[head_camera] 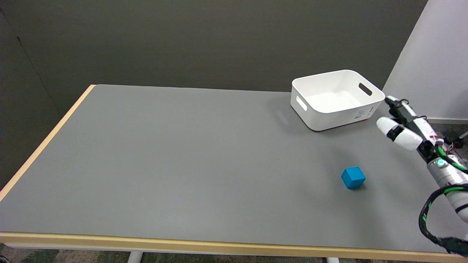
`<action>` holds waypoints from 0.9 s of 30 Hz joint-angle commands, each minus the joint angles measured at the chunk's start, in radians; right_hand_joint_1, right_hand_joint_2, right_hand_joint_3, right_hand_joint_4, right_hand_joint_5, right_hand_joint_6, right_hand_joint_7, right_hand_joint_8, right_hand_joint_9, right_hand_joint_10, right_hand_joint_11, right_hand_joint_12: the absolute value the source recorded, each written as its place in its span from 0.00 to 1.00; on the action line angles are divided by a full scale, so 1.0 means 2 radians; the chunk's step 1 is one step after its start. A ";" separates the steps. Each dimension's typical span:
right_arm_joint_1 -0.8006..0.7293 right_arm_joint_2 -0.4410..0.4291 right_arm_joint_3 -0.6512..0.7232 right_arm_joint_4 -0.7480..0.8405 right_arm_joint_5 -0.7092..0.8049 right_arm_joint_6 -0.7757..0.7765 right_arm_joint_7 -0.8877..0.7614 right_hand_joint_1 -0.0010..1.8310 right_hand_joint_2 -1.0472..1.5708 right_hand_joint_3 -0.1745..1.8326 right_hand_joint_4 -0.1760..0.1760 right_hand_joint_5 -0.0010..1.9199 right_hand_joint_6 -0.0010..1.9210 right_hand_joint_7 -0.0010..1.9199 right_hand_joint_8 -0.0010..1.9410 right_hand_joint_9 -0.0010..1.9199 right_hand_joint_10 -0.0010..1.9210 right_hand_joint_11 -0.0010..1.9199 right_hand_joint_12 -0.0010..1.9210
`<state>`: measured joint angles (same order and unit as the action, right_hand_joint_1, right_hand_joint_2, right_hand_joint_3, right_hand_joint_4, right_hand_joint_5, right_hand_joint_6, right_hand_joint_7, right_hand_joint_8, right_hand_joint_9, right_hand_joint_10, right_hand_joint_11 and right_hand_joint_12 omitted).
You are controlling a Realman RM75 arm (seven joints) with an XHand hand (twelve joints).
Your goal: Pick up blue wooden cube.
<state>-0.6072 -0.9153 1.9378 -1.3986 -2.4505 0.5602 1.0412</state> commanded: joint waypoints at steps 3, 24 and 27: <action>-0.127 -0.125 0.067 -0.127 -0.076 -0.053 -0.044 0.23 0.64 0.58 0.71 0.07 0.20 0.08 0.13 0.06 0.25 0.00 0.53; -0.108 -0.075 -0.044 -0.012 -0.077 0.046 -0.092 0.20 0.64 0.58 0.88 0.12 0.26 0.17 0.21 0.14 0.32 0.08 0.59; -0.090 -0.059 -0.043 -0.015 -0.077 0.038 -0.108 0.20 0.64 0.58 0.87 0.12 0.25 0.16 0.20 0.13 0.32 0.07 0.59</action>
<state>-0.8281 -1.1065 1.9673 -1.4913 -2.5868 0.5771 0.9505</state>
